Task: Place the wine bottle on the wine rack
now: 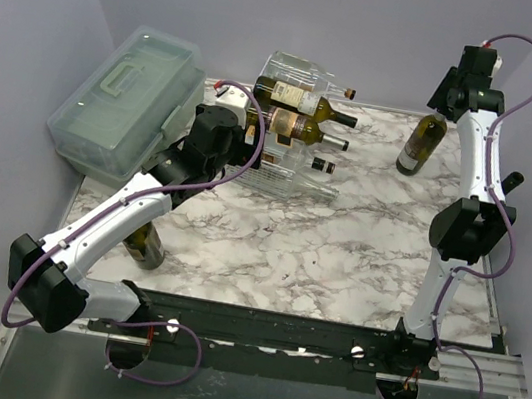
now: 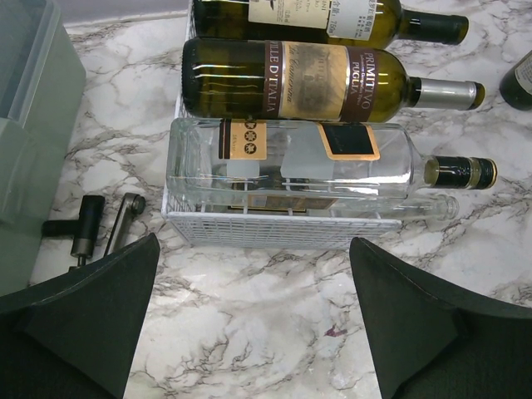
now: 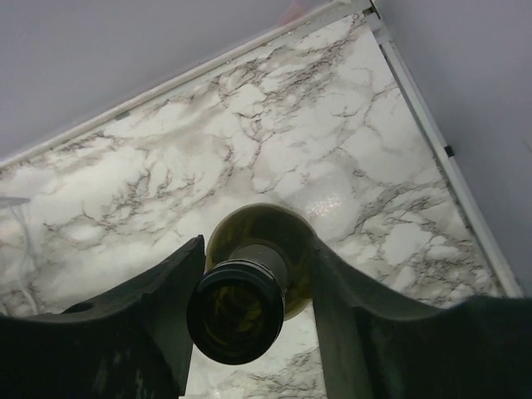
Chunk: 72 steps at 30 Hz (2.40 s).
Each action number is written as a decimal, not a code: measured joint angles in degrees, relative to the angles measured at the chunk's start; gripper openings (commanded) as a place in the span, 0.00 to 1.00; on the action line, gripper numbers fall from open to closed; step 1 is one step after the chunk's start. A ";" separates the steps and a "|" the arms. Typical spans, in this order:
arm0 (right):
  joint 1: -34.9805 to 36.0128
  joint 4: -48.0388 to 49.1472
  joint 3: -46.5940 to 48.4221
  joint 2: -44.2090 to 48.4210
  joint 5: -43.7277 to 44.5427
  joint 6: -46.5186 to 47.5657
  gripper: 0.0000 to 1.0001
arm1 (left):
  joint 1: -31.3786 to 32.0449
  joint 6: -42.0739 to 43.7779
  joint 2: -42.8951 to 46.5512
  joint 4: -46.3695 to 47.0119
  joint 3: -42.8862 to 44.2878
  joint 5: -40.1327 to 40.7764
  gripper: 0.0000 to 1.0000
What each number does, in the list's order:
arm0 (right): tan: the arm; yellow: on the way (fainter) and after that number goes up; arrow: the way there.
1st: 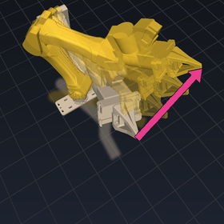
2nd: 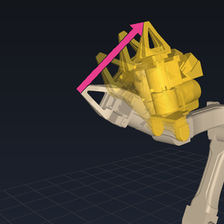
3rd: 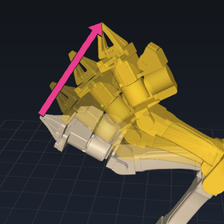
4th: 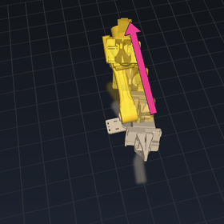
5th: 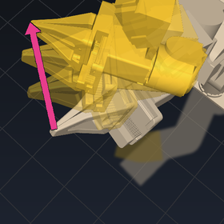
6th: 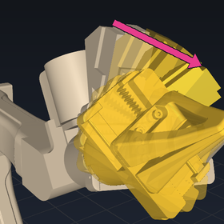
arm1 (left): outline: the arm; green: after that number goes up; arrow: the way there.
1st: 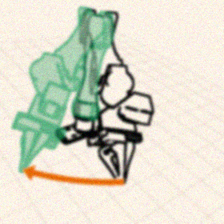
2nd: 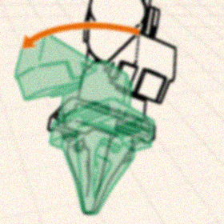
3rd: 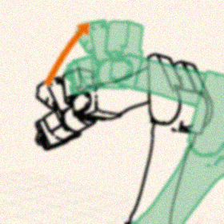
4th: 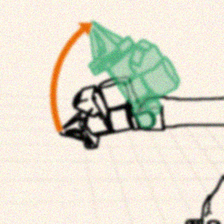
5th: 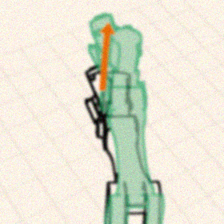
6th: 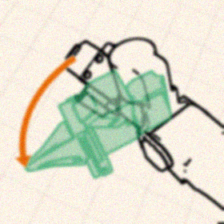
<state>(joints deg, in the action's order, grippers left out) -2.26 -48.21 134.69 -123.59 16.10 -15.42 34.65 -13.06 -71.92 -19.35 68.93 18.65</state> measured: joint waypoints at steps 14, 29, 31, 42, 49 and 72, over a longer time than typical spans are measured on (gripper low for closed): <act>-0.13 4.20 -6.54 3.30 -0.52 -1.05 0.01 | 0.00 0.00 -0.11 0.00 0.00 0.00 0.99; -5.31 20.94 -31.67 14.51 -23.04 -18.49 0.00 | 0.00 -0.02 -0.11 0.00 0.00 -0.17 0.99; -5.29 23.78 -34.18 14.64 -25.27 -21.14 0.01 | 0.00 -0.02 -0.11 0.00 0.00 -0.22 0.99; -7.23 35.43 -43.67 14.62 -32.13 -31.01 0.01 | 0.00 -0.15 -0.11 0.00 0.00 -0.44 0.99; -10.51 41.40 -47.15 12.61 -37.86 -35.36 0.00 | 0.24 -0.61 -0.11 0.00 0.00 -1.42 0.99; -10.54 54.45 -50.42 5.95 -43.08 -44.94 0.00 | 0.61 -0.63 -0.52 -0.02 0.00 -1.49 0.99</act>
<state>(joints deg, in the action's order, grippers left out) -12.80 6.24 84.27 -117.64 -26.98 -60.36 35.27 -13.69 -72.44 -19.38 68.93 17.17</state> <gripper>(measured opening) 0.357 0.986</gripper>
